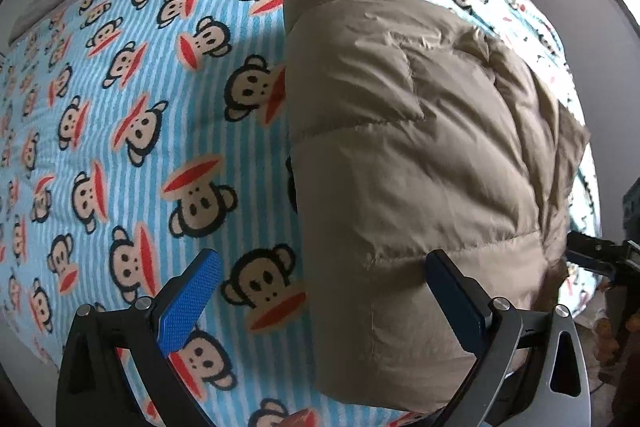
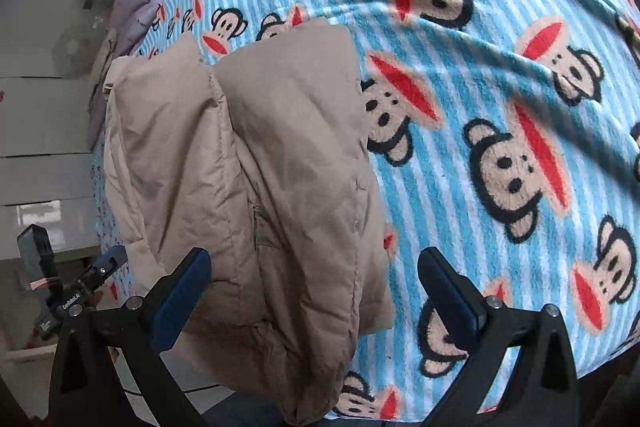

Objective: Fold large clothes

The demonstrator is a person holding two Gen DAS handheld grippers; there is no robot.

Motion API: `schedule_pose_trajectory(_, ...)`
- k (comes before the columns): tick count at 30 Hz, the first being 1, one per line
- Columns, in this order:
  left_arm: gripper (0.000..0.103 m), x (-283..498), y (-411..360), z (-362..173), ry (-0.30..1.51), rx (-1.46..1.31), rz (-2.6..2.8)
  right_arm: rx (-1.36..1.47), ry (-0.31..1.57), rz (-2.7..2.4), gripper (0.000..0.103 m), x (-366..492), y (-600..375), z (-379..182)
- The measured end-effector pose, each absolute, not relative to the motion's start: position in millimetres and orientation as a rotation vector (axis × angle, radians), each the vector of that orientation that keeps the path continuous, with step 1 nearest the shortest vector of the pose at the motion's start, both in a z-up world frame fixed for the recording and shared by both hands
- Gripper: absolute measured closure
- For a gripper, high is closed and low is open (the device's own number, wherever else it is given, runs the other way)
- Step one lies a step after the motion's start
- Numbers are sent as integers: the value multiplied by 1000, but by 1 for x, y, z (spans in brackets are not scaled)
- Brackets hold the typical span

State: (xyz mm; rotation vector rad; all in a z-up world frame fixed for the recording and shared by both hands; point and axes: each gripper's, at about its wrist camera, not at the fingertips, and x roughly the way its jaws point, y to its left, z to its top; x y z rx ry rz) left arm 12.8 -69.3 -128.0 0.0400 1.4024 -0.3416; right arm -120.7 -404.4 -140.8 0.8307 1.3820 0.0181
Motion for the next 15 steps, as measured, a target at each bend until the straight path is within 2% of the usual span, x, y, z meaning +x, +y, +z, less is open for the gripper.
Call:
schedule_pose_trajectory(6, 1, 36, -45, -137, 1420, -128, -428, 849, 1362, 60, 0, -114, -411, -140)
schedule_pose_trajectory(15, 1, 59, -44, -193, 1542, -480, -721, 930, 1366, 173, 0, -99, -426, -165)
